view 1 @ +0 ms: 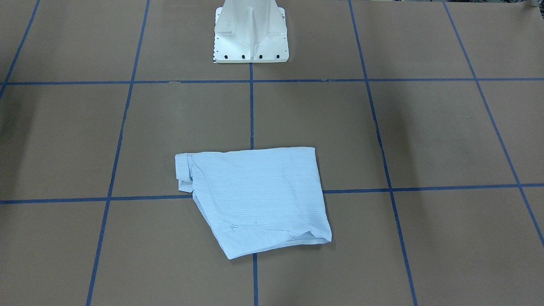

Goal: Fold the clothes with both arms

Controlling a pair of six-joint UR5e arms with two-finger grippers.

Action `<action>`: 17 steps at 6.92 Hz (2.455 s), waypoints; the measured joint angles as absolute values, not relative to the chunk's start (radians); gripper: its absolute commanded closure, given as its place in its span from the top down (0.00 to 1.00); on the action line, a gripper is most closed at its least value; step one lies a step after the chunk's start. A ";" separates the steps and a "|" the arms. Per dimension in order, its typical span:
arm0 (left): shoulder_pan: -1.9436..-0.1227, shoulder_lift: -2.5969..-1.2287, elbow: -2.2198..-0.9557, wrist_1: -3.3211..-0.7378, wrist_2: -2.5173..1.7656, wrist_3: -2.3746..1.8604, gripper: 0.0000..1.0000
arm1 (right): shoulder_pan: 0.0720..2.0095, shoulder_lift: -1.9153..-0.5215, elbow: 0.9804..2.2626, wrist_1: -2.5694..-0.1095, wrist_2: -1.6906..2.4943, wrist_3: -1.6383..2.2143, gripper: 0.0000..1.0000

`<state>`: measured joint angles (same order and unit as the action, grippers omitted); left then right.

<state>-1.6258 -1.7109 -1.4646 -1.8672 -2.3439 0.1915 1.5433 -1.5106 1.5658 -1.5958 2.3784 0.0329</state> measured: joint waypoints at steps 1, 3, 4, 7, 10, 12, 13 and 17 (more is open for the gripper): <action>-1.625 -1.661 -1.557 -1.830 -2.345 0.156 1.00 | 1.544 -1.537 1.599 -1.608 2.379 0.034 1.00; -1.621 -1.627 -1.662 -1.757 -2.348 0.106 1.00 | 1.545 -1.545 1.611 -1.610 2.400 0.044 1.00; -1.617 -1.623 -1.674 -1.749 -2.353 0.099 1.00 | 1.545 -1.542 1.605 -1.610 2.423 0.046 1.00; -1.615 -1.582 -1.730 -1.748 -2.359 0.096 1.00 | 1.544 -1.540 1.613 -1.577 2.457 0.038 1.00; -1.613 -1.558 -1.766 -1.758 -2.359 0.103 1.00 | 1.540 -1.559 1.600 -1.453 2.453 0.047 1.00; -1.607 -1.564 -1.775 -1.764 -2.359 0.098 1.00 | 1.536 -1.561 1.596 -1.443 2.453 0.049 1.00; -1.605 -1.563 -1.779 -1.764 -2.359 0.097 1.00 | 1.535 -1.560 1.596 -1.442 2.454 0.050 1.00; -1.602 -1.520 -1.805 -1.771 -2.361 0.097 1.00 | 1.530 -1.556 1.595 -1.442 2.456 0.051 1.00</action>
